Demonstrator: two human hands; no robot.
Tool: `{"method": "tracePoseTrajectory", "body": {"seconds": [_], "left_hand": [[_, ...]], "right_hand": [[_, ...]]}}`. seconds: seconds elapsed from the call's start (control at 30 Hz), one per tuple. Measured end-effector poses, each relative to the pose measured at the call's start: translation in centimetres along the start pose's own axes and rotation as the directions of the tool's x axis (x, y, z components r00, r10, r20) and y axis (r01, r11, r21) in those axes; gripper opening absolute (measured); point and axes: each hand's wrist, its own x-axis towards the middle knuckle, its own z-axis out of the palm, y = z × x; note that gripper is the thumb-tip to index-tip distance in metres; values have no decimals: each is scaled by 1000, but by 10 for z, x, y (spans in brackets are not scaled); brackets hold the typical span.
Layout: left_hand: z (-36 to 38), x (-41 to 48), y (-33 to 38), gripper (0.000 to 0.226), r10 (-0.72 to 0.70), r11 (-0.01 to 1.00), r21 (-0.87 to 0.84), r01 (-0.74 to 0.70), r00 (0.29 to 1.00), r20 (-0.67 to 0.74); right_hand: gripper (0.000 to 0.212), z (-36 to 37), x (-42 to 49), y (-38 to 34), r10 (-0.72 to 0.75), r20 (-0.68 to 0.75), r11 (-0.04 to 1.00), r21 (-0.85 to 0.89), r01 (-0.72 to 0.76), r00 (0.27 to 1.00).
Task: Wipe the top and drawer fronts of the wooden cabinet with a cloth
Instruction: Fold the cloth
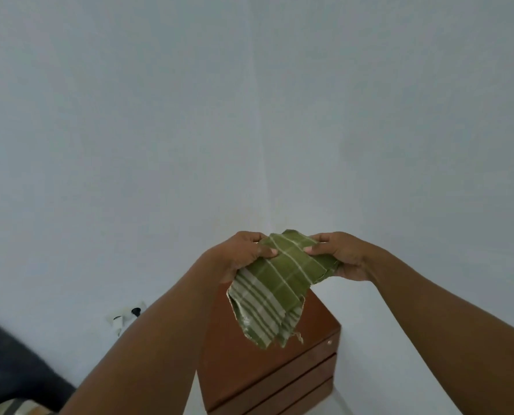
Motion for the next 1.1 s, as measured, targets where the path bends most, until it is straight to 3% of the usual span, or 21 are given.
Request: {"method": "tracePoseTrajectory", "body": {"seconds": [0.1, 0.3, 0.33, 0.4, 0.47, 0.5, 0.6, 0.73, 0.8, 0.9, 0.97, 1.03, 1.1], "left_hand": [[-26, 14, 0, 14, 9, 1000, 15, -9, 1000, -10], [-59, 47, 7, 41, 143, 988, -24, -151, 969, -204], [-61, 50, 9, 45, 165, 982, -58, -181, 962, -218], [-63, 55, 13, 50, 187, 971, -106, -215, 956, -228], [-63, 58, 16, 51, 198, 964, -138, -230, 957, -211], [-63, 59, 17, 50, 201, 959, -159, -235, 959, -202], [-63, 60, 20, 42, 199, 937, -257, -238, 965, -168], [-59, 65, 12, 27, 170, 916, -333, -223, 969, -182], [-57, 72, 3, 28, 87, 923, -354, -153, 977, -195], [-56, 77, -21, 32, -120, 903, -424, 73, 989, -86], [-53, 84, -44, 40, -181, 932, -321, 169, 983, -6], [-40, 92, -64, 35, -177, 952, -251, 176, 984, 20], [-19, 111, -80, 20, -184, 932, -325, 158, 982, -52]], "right_hand": [[37, 7, 12, -13, -38, 66, 996, 86, 32, 997], [41, 21, 26, -48, -5, 327, 999, -40, 19, 945], [49, 25, 29, -50, -13, 311, 998, -51, 31, 950], [63, 33, 38, -51, -60, 116, 994, -82, 70, 991], [59, 34, 50, -45, -126, -124, 985, -132, 109, 984], [55, 33, 54, -40, -121, -152, 983, -154, 97, 981], [51, 31, 65, -23, -21, -8, 989, -147, 19, 1000], [40, 42, 75, -16, -31, 24, 996, -83, 33, 999], [33, 44, 81, -15, -54, 7, 999, -6, 54, 998], [27, 36, 91, -11, -61, -78, 995, 73, 67, 995], [25, 27, 101, -3, -43, -127, 990, 130, 60, 991], [25, 18, 112, 13, 4, -166, 981, 194, 29, 986], [26, 9, 125, 36, 59, -188, 965, 263, -7, 980]]}}
